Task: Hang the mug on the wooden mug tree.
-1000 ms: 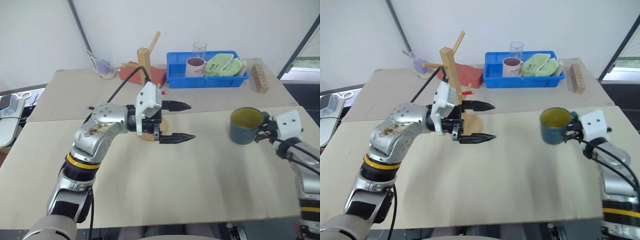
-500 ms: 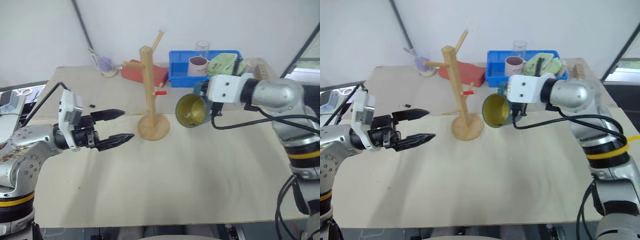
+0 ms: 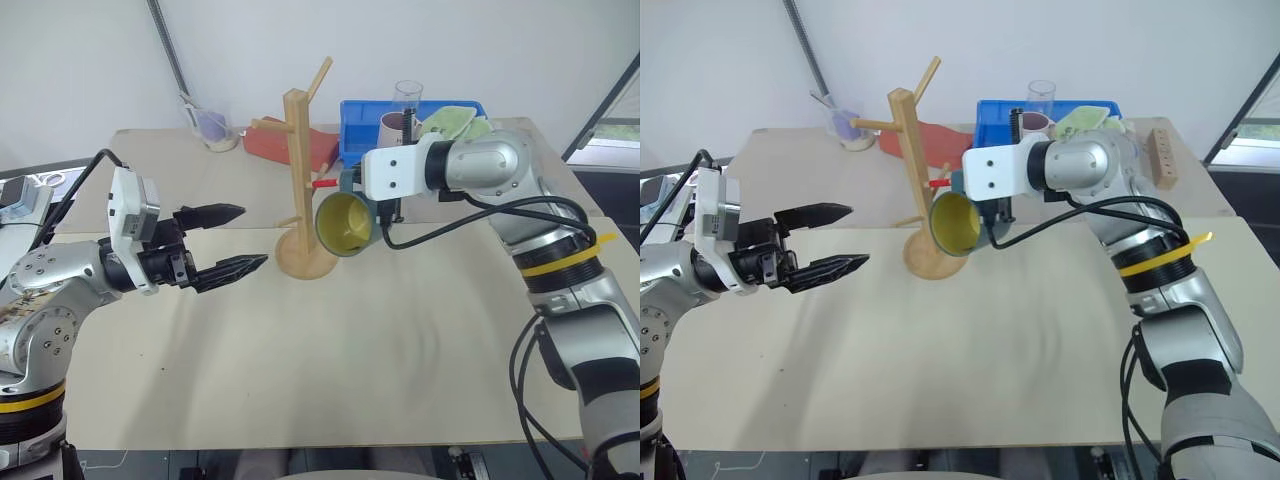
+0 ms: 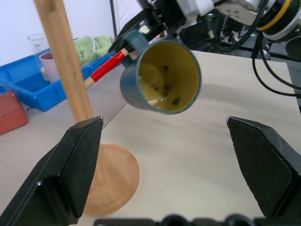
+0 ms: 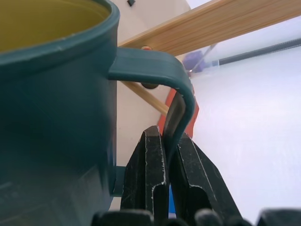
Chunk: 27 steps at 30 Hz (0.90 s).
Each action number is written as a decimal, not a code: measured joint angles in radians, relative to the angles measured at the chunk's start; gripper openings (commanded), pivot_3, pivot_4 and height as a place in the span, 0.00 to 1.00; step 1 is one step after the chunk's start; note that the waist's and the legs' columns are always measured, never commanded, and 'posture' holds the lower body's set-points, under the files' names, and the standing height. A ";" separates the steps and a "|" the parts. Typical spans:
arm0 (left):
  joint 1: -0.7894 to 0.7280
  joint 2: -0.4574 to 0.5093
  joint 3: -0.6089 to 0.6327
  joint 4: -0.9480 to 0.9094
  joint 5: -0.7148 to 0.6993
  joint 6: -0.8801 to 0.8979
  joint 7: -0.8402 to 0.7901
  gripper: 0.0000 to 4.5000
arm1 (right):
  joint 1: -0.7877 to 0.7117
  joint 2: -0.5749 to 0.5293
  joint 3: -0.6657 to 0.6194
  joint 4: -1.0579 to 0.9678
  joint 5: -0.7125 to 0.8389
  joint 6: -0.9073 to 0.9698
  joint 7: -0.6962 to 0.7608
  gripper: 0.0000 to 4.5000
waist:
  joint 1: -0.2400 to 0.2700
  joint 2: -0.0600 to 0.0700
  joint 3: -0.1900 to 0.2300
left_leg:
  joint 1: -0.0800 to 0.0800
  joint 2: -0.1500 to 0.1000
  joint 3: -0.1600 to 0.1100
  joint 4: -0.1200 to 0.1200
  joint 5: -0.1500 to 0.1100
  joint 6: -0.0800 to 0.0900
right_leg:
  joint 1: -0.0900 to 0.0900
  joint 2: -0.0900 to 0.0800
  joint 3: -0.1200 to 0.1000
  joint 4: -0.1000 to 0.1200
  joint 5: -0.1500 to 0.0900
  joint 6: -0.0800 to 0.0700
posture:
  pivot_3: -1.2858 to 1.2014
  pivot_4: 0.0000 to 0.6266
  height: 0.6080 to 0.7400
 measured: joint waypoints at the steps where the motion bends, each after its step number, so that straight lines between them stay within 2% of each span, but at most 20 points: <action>1: 0.000 -0.004 -0.003 0.000 -0.002 -0.002 0.001 1.00 | -0.011 0.010 0.000 0.007 -0.005 -0.006 0.000 0.01 | -0.003 0.000 0.000 | 0.000 0.000 0.000 0.000 0.000 0.000 | 0.000 0.001 0.000 0.000 0.001 0.001 | 0.52 0.24 0.93; 12: -0.038 -0.039 -0.004 -0.003 -0.110 0.003 0.011 1.00 | -0.023 0.061 0.000 0.056 -0.038 -0.030 0.010 0.01 | -0.008 0.000 0.000 | 0.001 0.001 -0.001 0.000 0.000 0.000 | 0.000 0.002 0.000 0.003 0.000 0.000 | 0.52 0.24 0.93; 18: -0.055 -0.042 -0.026 -0.001 -0.107 -0.006 0.022 1.00 | -0.036 0.068 0.000 0.075 -0.054 -0.035 0.020 0.01 | -0.009 0.000 0.000 | 0.001 0.001 -0.002 0.001 0.000 0.000 | -0.001 0.003 0.001 0.005 0.000 0.000 | 0.52 0.24 0.93; 21: -0.065 -0.047 -0.029 0.003 -0.093 -0.022 0.033 1.00 | -0.038 0.078 0.000 0.077 -0.055 -0.035 0.025 0.26 | -0.010 0.000 0.000 | 0.001 0.002 -0.002 0.001 0.000 0.000 | -0.001 0.004 0.002 0.005 0.000 0.000 | 0.52 0.24 0.93; 27: -0.066 -0.057 -0.040 0.015 -0.083 -0.033 0.035 1.00 | -0.038 0.082 0.000 0.082 -0.053 -0.035 0.028 0.71 | -0.010 0.000 0.000 | 0.002 0.002 -0.002 0.001 0.000 0.000 | -0.001 0.005 0.002 0.006 0.000 0.001 | 0.52 0.24 0.93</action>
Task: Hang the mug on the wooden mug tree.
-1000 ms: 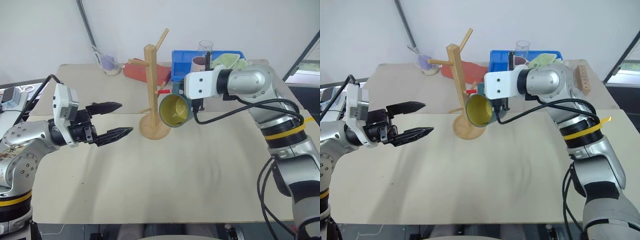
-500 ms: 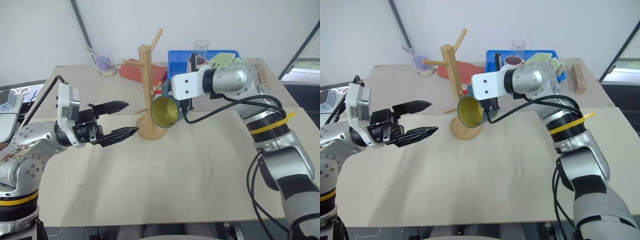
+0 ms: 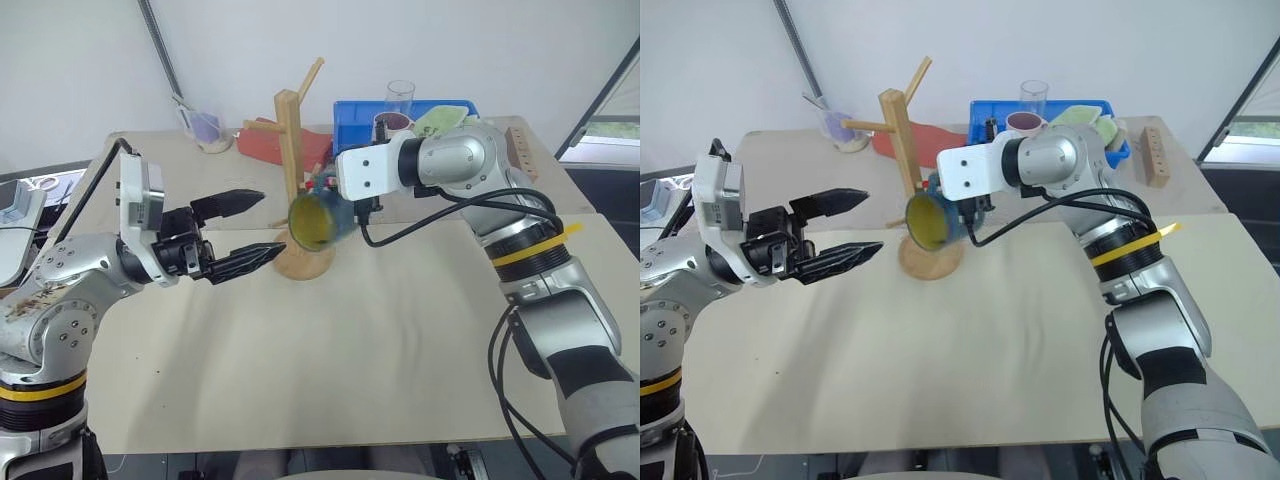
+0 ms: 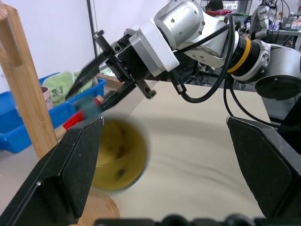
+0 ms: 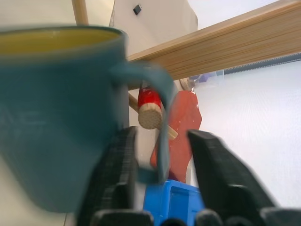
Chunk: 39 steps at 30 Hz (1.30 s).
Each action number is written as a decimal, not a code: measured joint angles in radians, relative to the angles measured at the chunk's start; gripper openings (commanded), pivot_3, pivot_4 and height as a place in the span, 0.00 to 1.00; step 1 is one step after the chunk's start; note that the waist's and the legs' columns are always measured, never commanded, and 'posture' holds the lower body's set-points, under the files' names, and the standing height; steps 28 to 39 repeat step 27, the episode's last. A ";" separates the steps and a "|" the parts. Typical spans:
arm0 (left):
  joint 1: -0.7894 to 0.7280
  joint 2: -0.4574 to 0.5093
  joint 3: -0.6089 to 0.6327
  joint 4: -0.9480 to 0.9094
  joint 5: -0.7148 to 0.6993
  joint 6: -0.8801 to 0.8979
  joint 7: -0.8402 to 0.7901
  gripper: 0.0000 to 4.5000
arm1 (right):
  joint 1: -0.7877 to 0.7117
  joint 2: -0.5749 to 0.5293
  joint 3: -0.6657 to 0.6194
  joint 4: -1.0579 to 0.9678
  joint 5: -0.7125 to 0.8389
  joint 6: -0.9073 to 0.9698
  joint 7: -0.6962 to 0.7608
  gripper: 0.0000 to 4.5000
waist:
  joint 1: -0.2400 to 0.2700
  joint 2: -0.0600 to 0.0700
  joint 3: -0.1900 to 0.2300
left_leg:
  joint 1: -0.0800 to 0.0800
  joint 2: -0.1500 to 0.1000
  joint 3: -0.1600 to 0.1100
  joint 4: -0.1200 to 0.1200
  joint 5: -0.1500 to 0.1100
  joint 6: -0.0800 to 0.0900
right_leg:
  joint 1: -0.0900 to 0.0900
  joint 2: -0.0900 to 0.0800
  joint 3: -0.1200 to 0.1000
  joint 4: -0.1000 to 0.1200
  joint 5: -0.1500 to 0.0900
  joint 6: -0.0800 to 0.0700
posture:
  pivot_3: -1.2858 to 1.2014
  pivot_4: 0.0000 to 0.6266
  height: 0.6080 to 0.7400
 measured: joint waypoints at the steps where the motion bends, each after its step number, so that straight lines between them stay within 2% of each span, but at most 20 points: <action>1: 0.000 0.000 0.000 0.002 0.004 -0.007 0.000 1.00 | 0.000 0.000 0.000 0.000 0.001 0.000 0.000 0.79 | 0.000 0.000 0.000 | 0.000 0.000 0.000 0.000 0.000 0.000 | 0.000 0.000 0.000 0.000 0.000 0.000 | 0.52 0.24 0.93; 3: 0.000 -0.001 0.000 0.007 0.011 -0.014 0.000 1.00 | 0.000 -0.001 -0.003 -0.004 0.002 0.000 0.001 0.95 | 0.000 0.000 0.000 | 0.000 0.000 0.000 0.000 0.000 0.000 | 0.000 0.000 0.000 0.000 0.000 0.000 | 0.52 0.24 0.93; 4: 0.000 -0.002 -0.001 0.010 0.012 -0.017 0.001 1.00 | 0.000 -0.004 -0.004 -0.011 0.005 0.000 0.003 0.99 | 0.000 0.000 0.000 | 0.000 0.000 0.000 0.000 0.000 0.000 | 0.000 0.000 0.000 0.000 0.000 0.000 | 0.52 0.24 0.93; 9: 0.001 -0.004 -0.002 0.019 0.048 -0.035 0.008 1.00 | 0.009 -0.047 -0.019 -0.065 0.058 0.005 0.063 0.99 | 0.002 0.000 0.000 | 0.000 0.000 0.000 0.000 0.000 0.000 | 0.000 0.000 0.000 0.000 0.000 -0.001 | 0.52 0.24 0.93; 12: 0.016 0.041 -0.010 0.044 0.121 -0.052 0.019 1.00 | 0.035 -0.096 -0.064 -0.112 0.140 0.050 0.125 0.99 | 0.003 -0.001 0.000 | 0.000 0.000 0.000 0.000 -0.001 -0.001 | 0.000 0.000 0.000 0.000 -0.001 -0.002 | 0.52 0.24 0.93; 14: 0.028 0.100 -0.017 0.067 0.185 -0.044 0.037 1.00 | 0.067 -0.146 -0.125 -0.152 0.229 0.121 0.189 0.99 | 0.004 -0.001 0.000 | 0.000 0.000 0.000 0.000 -0.001 -0.001 | 0.000 0.000 0.001 0.000 -0.002 -0.003 | 0.52 0.24 0.93; 18: 0.046 0.172 -0.004 0.097 0.214 -0.028 0.022 1.00 | 0.151 -0.221 -0.234 -0.259 0.439 0.317 0.299 0.99 | 0.003 -0.001 0.001 | 0.000 0.001 0.001 0.000 -0.002 -0.003 | 0.000 0.000 0.001 0.000 -0.003 -0.005 | 0.52 0.24 0.93; 24: 0.037 0.202 0.014 0.150 0.236 -0.033 -0.014 1.00 | 0.210 -0.295 -0.360 -0.404 0.647 0.581 0.317 0.99 | 0.000 -0.002 0.001 | 0.001 0.001 0.001 -0.001 -0.005 -0.008 | -0.002 0.000 0.001 0.001 -0.003 -0.006 | 0.52 0.24 0.93; 39: 0.017 0.195 0.015 0.158 0.234 -0.035 -0.017 1.00 | 0.236 -0.306 -0.371 -0.450 0.678 0.627 0.300 0.99 | 0.000 -0.002 0.002 | 0.001 0.001 0.001 0.000 -0.005 -0.008 | -0.002 0.000 0.001 0.000 -0.004 -0.006 | 0.52 0.24 0.93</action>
